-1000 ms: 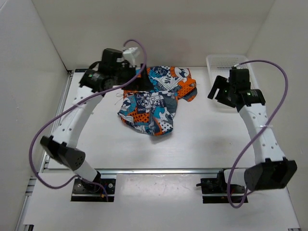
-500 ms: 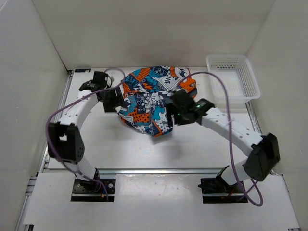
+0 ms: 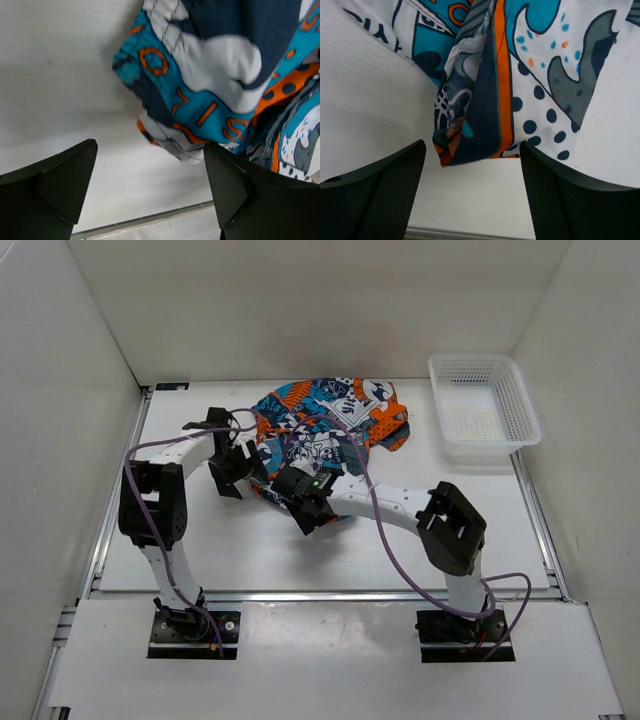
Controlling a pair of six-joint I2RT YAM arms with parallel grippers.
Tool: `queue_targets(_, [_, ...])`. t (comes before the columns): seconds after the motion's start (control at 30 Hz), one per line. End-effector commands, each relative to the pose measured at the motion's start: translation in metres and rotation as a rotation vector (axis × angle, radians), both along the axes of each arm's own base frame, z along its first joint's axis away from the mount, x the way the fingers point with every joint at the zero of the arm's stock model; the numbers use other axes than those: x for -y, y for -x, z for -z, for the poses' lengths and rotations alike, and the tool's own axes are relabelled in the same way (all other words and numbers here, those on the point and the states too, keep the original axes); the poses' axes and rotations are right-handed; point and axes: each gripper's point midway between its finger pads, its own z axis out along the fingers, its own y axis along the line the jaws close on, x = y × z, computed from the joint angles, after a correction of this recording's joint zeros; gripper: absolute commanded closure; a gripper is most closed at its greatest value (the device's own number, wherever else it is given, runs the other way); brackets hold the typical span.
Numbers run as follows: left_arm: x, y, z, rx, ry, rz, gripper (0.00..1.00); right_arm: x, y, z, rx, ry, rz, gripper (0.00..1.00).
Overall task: Fold and stack the shorts
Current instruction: Flatten the shorts out
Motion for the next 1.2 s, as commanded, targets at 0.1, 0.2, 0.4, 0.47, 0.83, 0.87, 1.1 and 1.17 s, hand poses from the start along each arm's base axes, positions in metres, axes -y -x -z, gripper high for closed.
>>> queue_targets(0.1, [0.004, -0.039, -0.008, 0.078, -0.001, -0.017, 0.20, 0.000, -0.025, 0.002, 0.046, 0.040, 0.037, 0.36])
queue_targets(0.2, [0.008, -0.047, -0.008, 0.088, 0.001, -0.008, 0.62, 0.008, -0.028, -0.010, 0.043, 0.011, 0.078, 0.78])
queue_targets(0.4, [0.011, -0.064, -0.029, 0.150, 0.032, 0.002, 0.90, 0.035, -0.047, -0.037, 0.034, -0.091, 0.157, 1.00])
queue_targets(0.47, [0.011, -0.075, -0.060, 0.198, 0.092, -0.026, 0.90, 0.038, -0.068, -0.072, 0.044, -0.268, 0.157, 1.00])
queue_targets(0.83, [0.003, -0.072, -0.188, 0.471, 0.086, -0.018, 0.90, 0.191, -0.124, -0.215, 0.180, -0.746, 0.437, 1.00])
queue_targets(0.87, [0.004, -0.059, -0.187, 0.471, 0.074, -0.015, 0.90, 0.199, -0.111, -0.212, 0.197, -0.732, 0.452, 1.00])
queue_targets(1.1, [0.022, 0.047, -0.089, 0.219, 0.050, 0.035, 0.00, 0.220, 0.000, -0.074, -0.035, -0.663, 0.758, 0.40])
queue_targets(1.17, [0.022, 0.054, -0.092, 0.221, 0.056, 0.047, 0.00, 0.234, 0.020, -0.063, -0.019, -0.654, 0.869, 0.25])
